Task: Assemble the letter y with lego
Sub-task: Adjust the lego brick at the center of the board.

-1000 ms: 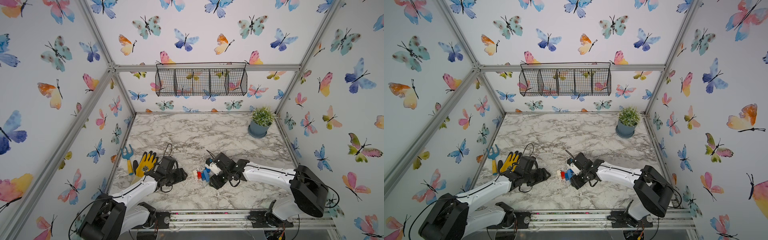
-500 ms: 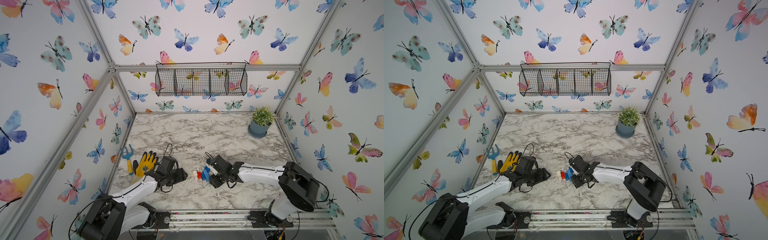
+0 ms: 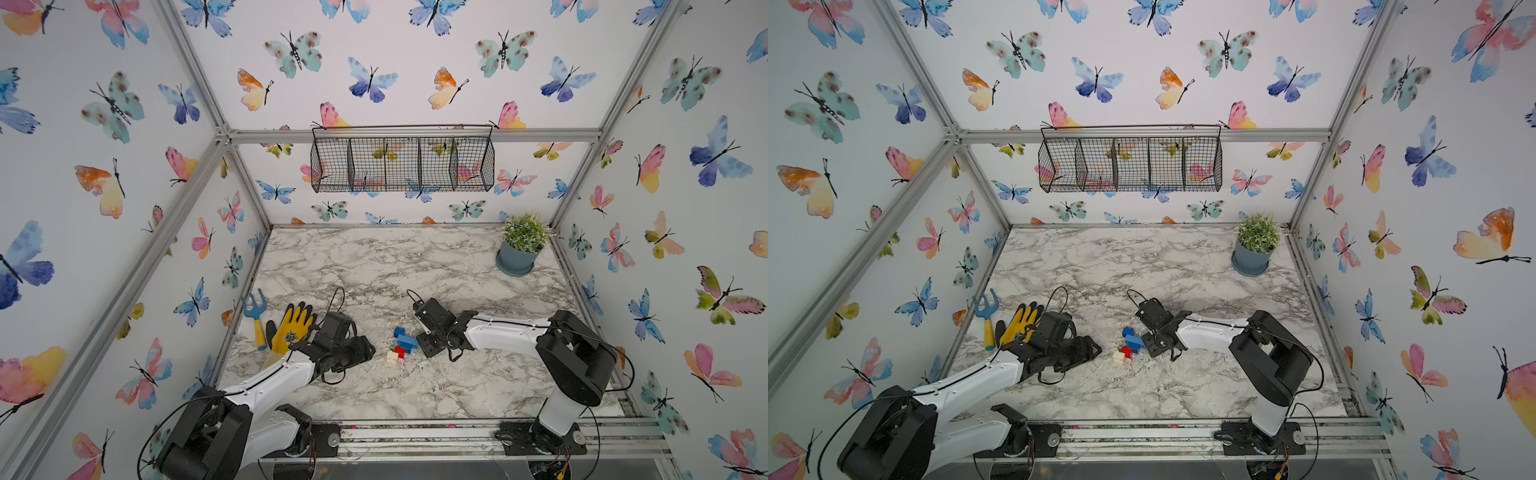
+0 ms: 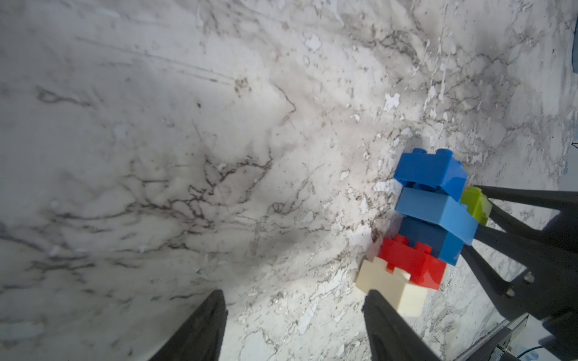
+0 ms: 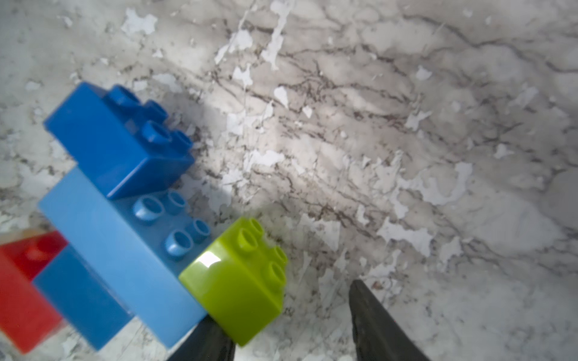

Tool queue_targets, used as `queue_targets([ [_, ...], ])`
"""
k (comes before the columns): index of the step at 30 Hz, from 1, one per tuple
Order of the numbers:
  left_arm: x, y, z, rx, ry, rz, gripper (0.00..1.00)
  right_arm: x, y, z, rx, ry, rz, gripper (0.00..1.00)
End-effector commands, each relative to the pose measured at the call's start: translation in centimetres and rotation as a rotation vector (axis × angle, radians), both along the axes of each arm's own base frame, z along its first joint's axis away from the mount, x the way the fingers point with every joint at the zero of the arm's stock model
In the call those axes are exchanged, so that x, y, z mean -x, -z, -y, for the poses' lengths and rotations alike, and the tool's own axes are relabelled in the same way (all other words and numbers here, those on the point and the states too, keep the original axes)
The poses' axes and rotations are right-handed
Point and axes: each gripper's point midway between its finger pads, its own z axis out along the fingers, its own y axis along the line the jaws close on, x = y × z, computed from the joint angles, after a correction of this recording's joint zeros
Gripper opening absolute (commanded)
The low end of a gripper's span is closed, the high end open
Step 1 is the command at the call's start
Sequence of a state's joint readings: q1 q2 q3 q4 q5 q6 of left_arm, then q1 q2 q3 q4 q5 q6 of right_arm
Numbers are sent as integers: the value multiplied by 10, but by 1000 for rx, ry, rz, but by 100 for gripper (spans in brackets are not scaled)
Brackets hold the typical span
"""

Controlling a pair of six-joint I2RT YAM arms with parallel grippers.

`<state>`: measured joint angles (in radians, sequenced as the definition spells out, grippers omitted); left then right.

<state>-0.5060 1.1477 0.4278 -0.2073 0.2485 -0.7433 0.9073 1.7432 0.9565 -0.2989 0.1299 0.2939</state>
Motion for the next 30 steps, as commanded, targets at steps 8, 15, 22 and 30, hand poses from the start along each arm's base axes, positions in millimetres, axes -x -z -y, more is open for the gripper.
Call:
queue_targets([
  [8,-5,-9,-2,-22,-10,16,70,-8,-36,-2,-70,3,73,59],
  [15,-33,-51,-5,-95,0,139,80,-14,-93,26,-164,82,190,76],
  [22,-89,-120,-29,-266,-67,340,98,-56,-133,80,-241,260,330,98],
  [30,-152,-172,-125,-571,-289,561,98,-109,-166,229,1,800,709,100],
])
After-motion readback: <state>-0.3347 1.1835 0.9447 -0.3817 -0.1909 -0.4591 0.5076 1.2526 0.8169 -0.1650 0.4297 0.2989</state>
